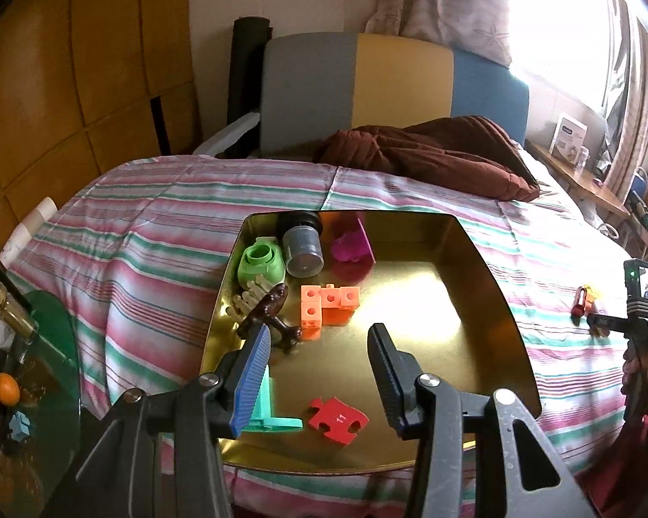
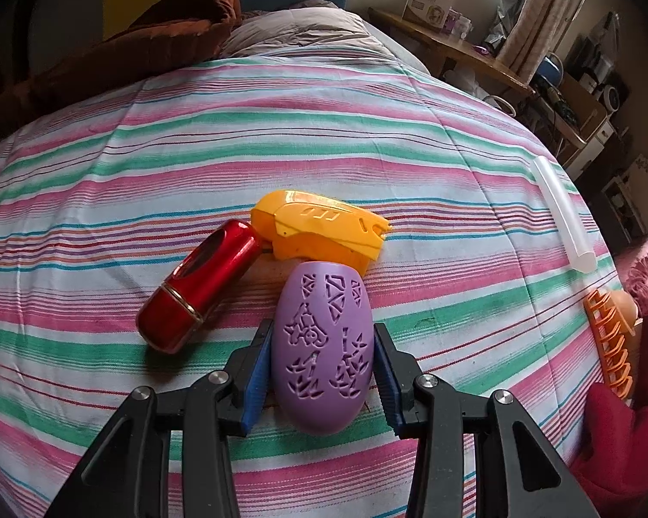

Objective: Organize rigid objects
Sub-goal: 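Lift the purple oval soap with the right tool, then carry the purple soap into the tray and open the right tool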

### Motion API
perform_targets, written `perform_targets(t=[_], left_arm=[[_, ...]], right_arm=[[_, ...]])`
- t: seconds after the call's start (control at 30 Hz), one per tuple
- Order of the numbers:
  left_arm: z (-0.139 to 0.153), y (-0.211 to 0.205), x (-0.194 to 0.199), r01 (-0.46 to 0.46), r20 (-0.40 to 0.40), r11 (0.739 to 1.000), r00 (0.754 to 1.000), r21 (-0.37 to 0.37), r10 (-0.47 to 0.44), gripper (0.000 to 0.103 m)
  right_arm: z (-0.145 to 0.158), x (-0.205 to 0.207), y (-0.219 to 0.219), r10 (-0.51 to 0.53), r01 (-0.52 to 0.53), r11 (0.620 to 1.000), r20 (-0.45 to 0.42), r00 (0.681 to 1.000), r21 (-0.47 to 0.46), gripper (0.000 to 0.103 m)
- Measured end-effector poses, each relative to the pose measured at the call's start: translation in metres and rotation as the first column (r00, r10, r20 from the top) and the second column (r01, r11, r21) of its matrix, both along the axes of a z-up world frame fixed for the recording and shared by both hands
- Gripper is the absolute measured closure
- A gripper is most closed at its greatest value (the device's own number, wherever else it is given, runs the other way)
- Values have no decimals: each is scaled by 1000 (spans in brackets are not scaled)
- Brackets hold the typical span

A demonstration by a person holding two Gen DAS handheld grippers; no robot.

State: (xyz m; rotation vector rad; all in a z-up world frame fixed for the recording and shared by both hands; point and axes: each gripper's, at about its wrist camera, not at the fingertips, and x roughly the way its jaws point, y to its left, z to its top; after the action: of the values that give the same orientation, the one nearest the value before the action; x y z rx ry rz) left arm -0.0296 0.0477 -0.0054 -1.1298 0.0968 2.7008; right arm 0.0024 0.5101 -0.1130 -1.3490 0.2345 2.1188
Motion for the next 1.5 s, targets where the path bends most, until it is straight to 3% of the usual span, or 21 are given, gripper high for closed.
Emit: perform_targets(t=[0.37, 0.47, 0.67, 0.83, 0.97, 1.07, 1.2, 1.27, 1.37, 1.5], left_arm=[[-3, -17, -1, -30, 2, 1000, 1000, 10, 30, 56], [-5, -25, -1, -48, 6, 999, 999, 14, 48, 56], [-8, -39, -1, -79, 5, 997, 997, 20, 79, 56], [-12, -48, -1, -102, 8, 994, 995, 26, 102, 56], [-15, -53, -2, -111, 13, 993, 994, 26, 111, 56], [-14, -57, -2, -118, 12, 993, 993, 30, 118, 56], [-13, -67, -3, -136, 2, 990, 991, 34, 136, 56], [-14, -72, -4, -154, 0, 988, 988, 29, 154, 56], [-18, -80, -7, -177, 15, 983, 984, 38, 177, 56], [-24, -83, -7, -185, 21, 982, 983, 30, 184, 56]], right_arm=[[8, 7, -16, 55, -51, 996, 51, 997, -80, 60], [15, 14, -24, 71, -69, 989, 14, 997, -130, 59], [52, 11, -66, 174, -189, 973, -115, 978, -130, 59], [85, -10, -127, 337, -371, 919, -222, 915, -136, 59], [100, -40, -191, 491, -542, 826, -278, 826, -151, 59], [97, -69, -240, 585, -638, 750, -273, 763, -175, 59], [81, -87, -297, 650, -694, 678, -243, 720, -243, 59], [70, -90, -330, 708, -740, 622, -221, 671, -255, 59], [52, -96, -363, 744, -758, 597, -172, 646, -265, 59], [28, -104, -384, 747, -743, 599, -124, 653, -300, 59]])
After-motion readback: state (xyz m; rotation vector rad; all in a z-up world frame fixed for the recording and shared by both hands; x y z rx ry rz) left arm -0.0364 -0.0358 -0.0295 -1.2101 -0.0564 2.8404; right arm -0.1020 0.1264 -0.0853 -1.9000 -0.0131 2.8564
